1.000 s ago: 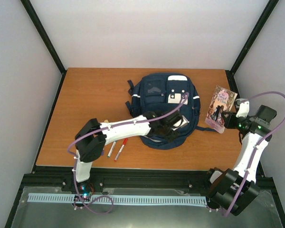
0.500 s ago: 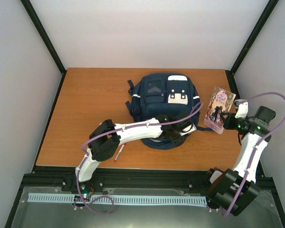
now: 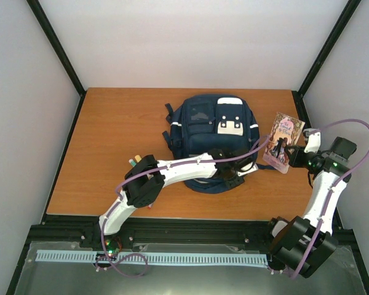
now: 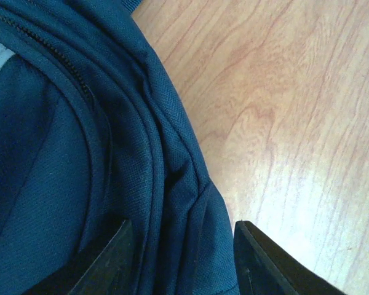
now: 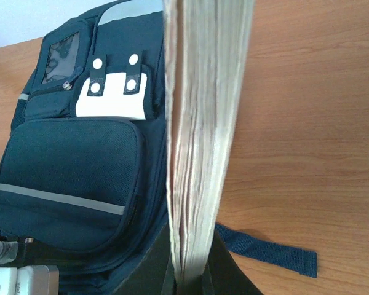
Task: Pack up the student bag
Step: Place the book in the student bag.
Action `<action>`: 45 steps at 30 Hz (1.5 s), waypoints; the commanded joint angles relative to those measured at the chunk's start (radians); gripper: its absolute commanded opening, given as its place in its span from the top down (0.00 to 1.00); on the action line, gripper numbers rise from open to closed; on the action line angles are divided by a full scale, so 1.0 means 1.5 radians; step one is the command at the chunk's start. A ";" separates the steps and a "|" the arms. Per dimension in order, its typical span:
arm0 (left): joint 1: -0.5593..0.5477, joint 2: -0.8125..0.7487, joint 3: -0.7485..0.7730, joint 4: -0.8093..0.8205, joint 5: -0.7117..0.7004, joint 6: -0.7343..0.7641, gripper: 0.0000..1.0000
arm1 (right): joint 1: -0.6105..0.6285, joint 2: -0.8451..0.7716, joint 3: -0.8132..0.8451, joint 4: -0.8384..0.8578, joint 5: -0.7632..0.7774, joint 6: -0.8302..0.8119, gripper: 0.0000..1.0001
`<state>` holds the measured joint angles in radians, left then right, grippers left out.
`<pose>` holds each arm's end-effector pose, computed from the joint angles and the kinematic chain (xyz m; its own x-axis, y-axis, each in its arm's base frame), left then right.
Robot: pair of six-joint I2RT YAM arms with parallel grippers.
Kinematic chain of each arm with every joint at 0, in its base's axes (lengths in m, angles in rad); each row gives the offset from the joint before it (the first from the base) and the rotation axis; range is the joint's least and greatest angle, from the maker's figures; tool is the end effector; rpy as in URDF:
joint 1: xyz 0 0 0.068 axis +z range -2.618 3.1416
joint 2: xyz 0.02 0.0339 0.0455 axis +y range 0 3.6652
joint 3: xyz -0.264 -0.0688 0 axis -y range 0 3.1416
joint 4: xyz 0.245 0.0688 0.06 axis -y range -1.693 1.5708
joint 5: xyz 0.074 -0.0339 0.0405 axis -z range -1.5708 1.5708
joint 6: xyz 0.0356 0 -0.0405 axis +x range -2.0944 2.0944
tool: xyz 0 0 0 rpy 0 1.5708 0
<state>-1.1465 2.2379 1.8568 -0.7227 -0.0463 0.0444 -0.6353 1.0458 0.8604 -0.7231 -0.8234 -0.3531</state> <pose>0.2001 -0.4390 0.1876 -0.3272 0.8320 -0.4479 0.9172 0.3937 0.0613 0.1764 -0.0976 0.2783 -0.6095 0.1573 -0.7770 -0.1816 0.9263 0.3301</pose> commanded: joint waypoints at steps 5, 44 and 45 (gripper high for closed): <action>-0.018 -0.001 -0.009 0.035 -0.159 0.021 0.52 | -0.006 0.008 0.000 0.006 -0.021 -0.008 0.97; 0.086 -0.132 0.132 0.083 -0.266 -0.026 0.99 | -0.004 0.088 0.158 -0.188 -0.161 0.094 0.97; 0.088 -0.128 0.146 0.078 -0.265 -0.026 0.99 | -0.003 0.097 0.155 -0.203 -0.174 0.095 0.97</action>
<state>-1.0405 2.0716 1.9778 -0.6098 -0.4183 0.0387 -0.6365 1.1637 1.0897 -0.9142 -0.9718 -0.2596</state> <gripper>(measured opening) 0.069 0.044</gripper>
